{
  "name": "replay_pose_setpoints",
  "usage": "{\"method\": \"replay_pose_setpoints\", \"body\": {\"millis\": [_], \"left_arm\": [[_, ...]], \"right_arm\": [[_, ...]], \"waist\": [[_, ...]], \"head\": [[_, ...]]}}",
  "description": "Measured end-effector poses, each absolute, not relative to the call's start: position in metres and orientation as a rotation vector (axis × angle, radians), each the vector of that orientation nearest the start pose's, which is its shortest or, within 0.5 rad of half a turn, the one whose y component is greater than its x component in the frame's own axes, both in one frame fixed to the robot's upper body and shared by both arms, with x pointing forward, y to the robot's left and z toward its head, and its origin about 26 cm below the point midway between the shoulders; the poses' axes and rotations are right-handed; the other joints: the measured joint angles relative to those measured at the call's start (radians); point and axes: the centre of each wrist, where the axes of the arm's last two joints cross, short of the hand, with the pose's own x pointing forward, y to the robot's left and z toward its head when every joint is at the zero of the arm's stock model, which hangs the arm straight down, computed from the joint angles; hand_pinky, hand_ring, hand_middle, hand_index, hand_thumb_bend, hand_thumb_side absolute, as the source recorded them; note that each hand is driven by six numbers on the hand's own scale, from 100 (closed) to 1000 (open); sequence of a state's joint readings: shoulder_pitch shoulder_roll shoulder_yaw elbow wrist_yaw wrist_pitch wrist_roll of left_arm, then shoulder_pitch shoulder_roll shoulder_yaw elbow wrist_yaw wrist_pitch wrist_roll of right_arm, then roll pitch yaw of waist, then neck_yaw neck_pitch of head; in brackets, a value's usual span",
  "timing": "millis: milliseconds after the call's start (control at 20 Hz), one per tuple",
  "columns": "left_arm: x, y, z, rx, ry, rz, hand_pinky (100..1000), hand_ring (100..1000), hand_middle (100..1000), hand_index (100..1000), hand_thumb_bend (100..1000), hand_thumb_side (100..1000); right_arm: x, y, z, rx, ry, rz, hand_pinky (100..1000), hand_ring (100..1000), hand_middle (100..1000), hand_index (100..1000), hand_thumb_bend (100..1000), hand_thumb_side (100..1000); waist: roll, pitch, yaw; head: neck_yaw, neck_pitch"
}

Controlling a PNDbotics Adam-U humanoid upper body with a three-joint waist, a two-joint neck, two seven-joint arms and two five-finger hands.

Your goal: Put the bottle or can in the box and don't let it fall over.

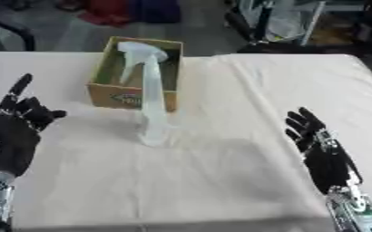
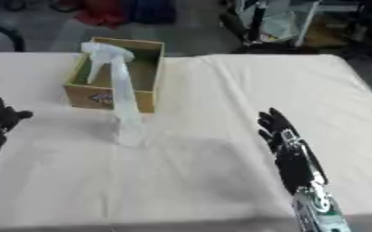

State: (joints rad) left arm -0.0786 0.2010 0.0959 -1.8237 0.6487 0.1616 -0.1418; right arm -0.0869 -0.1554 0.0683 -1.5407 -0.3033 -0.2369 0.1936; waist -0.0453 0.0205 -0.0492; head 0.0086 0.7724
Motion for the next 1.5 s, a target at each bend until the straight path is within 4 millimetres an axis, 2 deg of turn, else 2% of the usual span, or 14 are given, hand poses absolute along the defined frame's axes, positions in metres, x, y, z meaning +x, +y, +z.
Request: {"method": "replay_pose_setpoints", "body": {"millis": [200,500,700,1100,1500], "left_arm": [[0.291,0.289,0.081,-0.608,-1.687,0.164,562,270,269,956,500,971],[0.305,0.267,0.054,-0.791,-1.509,0.173,520,187,216,961,568,958],[0.316,0.261,0.044,-0.903,-1.42,0.164,517,180,208,964,581,952],[0.341,0.244,0.06,-1.107,-1.377,0.128,526,191,205,976,579,949],[0.348,0.233,0.073,-1.237,-1.301,0.118,540,209,214,1000,565,967]], "right_arm": [[0.298,-0.254,0.006,0.325,-1.842,0.117,1000,991,919,985,100,810],[0.298,-0.254,0.006,0.327,-1.84,0.118,1000,992,919,985,100,808],[0.298,-0.254,0.006,0.328,-1.839,0.12,1000,992,919,985,100,807],[0.298,-0.254,0.006,0.328,-1.838,0.12,1000,993,920,985,100,806],[0.298,-0.253,0.006,0.332,-1.837,0.123,1000,995,921,986,100,805]], "waist": [[0.0,0.0,-0.004],[0.0,0.0,-0.012],[0.0,0.0,-0.014],[0.001,-0.001,-0.025],[0.001,-0.001,-0.027]], "head": [[0.0,0.0],[-0.002,0.0],[-0.011,0.0],[-0.02,0.0],[-0.022,0.0]]}}
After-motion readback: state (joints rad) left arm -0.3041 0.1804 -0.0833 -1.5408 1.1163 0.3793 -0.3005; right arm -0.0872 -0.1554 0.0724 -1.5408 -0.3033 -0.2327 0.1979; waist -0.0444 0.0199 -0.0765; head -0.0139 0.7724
